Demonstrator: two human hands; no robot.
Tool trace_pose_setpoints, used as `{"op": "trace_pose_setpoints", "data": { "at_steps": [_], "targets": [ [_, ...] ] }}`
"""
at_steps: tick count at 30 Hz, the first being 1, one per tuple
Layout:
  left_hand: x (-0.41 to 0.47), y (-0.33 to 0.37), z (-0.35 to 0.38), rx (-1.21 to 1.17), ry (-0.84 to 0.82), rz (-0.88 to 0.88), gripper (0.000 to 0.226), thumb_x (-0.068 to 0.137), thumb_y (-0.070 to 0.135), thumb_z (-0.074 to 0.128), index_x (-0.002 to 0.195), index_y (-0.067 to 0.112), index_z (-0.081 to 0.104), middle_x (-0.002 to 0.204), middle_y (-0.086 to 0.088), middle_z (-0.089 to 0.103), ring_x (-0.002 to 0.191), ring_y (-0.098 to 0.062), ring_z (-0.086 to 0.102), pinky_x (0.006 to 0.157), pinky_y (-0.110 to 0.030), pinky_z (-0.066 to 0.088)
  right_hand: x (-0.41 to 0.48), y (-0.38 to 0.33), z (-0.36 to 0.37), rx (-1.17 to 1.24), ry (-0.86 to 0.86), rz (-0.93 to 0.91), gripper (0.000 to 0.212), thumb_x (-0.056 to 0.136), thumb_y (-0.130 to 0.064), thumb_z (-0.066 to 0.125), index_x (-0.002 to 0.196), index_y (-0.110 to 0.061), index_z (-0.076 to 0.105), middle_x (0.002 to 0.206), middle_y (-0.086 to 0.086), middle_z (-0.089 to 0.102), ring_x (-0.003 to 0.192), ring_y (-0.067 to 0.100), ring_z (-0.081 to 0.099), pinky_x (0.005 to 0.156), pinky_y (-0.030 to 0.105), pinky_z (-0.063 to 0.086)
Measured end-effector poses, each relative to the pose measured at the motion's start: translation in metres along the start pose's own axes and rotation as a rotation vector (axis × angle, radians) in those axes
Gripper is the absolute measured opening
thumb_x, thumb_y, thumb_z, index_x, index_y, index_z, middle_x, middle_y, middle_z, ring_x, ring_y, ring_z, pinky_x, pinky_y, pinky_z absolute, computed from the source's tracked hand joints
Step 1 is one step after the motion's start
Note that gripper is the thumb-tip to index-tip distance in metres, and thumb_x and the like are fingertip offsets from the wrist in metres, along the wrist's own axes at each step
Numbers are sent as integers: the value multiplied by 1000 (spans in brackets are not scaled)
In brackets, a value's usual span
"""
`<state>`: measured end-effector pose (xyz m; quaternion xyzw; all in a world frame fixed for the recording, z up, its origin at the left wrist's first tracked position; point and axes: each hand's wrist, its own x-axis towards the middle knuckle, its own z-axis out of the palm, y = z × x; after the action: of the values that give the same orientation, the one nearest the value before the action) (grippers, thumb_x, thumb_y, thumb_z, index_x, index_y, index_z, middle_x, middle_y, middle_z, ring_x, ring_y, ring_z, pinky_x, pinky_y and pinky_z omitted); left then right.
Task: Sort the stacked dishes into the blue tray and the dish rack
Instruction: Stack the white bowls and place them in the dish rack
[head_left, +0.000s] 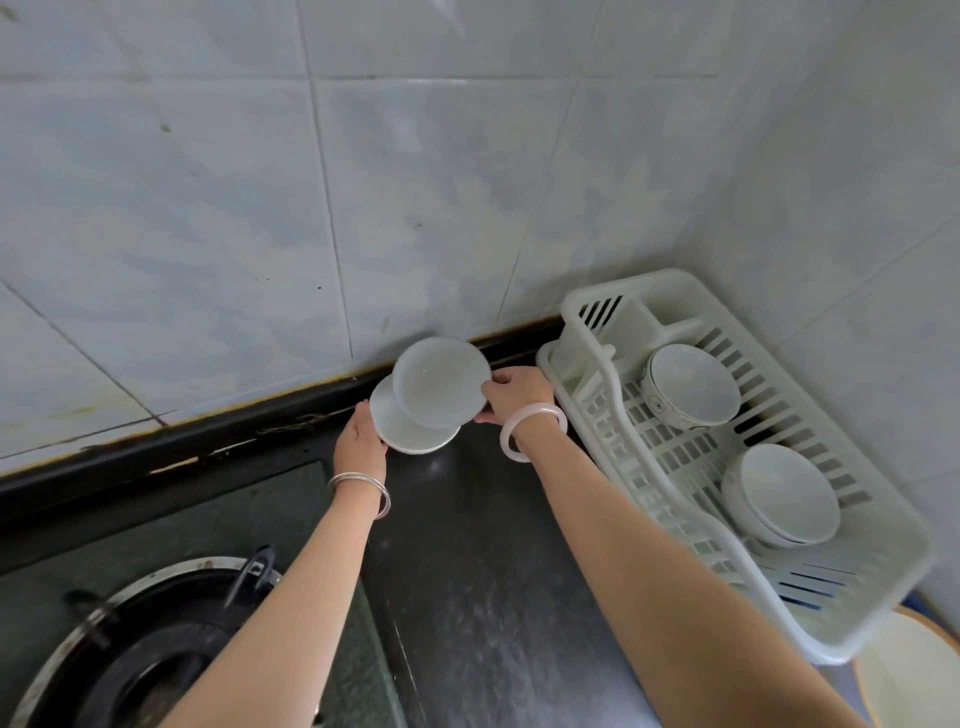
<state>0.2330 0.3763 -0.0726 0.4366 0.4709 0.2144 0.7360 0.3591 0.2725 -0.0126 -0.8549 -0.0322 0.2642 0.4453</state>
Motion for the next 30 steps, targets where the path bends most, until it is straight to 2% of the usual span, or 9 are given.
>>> {"op": "trace_pose_setpoints", "data": {
  "at_steps": [1,4,11,12,15,18,22,25,30],
  "targets": [
    [0,1,0,-14,-7,-8,27,96,34,39,96,26,64,97,2,64,105,-18,56,101,-35,43,-2,-2,3,-33,0,-3,17,84,-7,53,75,-12,66,73,10,70,64,22,71,72,40,60],
    [0,3,-2,-21,-10,-26,34,96,34,42,120,18,59,110,-2,61,108,-18,55,99,-33,44,-6,-6,11,-159,-7,-24,14,84,-10,56,73,-12,64,69,8,69,65,22,71,71,36,60],
    [5,4,-3,107,-16,-40,35,95,15,42,129,10,52,128,-13,56,114,-25,53,99,-38,45,-10,-4,21,-275,4,-11,9,83,-13,59,76,-16,62,81,11,72,74,22,70,72,32,58],
    [6,4,-4,116,-21,-46,35,95,14,42,129,11,51,129,-13,55,112,-24,53,97,-37,45,-10,-3,21,-254,-4,0,5,83,-14,60,83,-15,65,83,10,72,75,22,70,73,32,58],
    [8,8,-3,93,-33,-83,35,95,13,41,129,14,52,130,-11,54,112,-23,52,95,-37,45,-7,1,20,-127,-77,71,28,85,-13,60,113,-14,62,96,10,68,84,23,68,81,38,58],
    [5,13,-2,57,-28,-130,37,94,12,41,129,18,51,131,-9,52,119,-27,51,92,-36,45,-11,3,21,167,-217,221,40,91,-10,54,130,-17,51,120,13,60,97,30,65,81,40,57],
    [-3,21,1,81,-31,-131,36,94,10,42,128,17,51,126,-7,53,114,-26,52,87,-35,47,-15,9,18,218,-217,199,40,92,-7,52,130,-16,51,127,15,57,102,32,62,78,39,58],
    [-13,29,11,124,-76,-71,35,94,11,43,127,18,52,116,-3,54,104,-20,52,83,-32,49,-20,11,4,287,-172,166,40,90,-5,54,128,-15,53,123,14,59,101,32,62,76,38,57],
    [-41,51,49,166,-222,14,31,94,11,42,122,18,54,109,-2,55,102,-20,54,81,-33,48,-37,3,-53,400,-66,131,39,89,-6,56,127,-15,55,110,8,60,92,29,64,70,35,57]
  ]
}}
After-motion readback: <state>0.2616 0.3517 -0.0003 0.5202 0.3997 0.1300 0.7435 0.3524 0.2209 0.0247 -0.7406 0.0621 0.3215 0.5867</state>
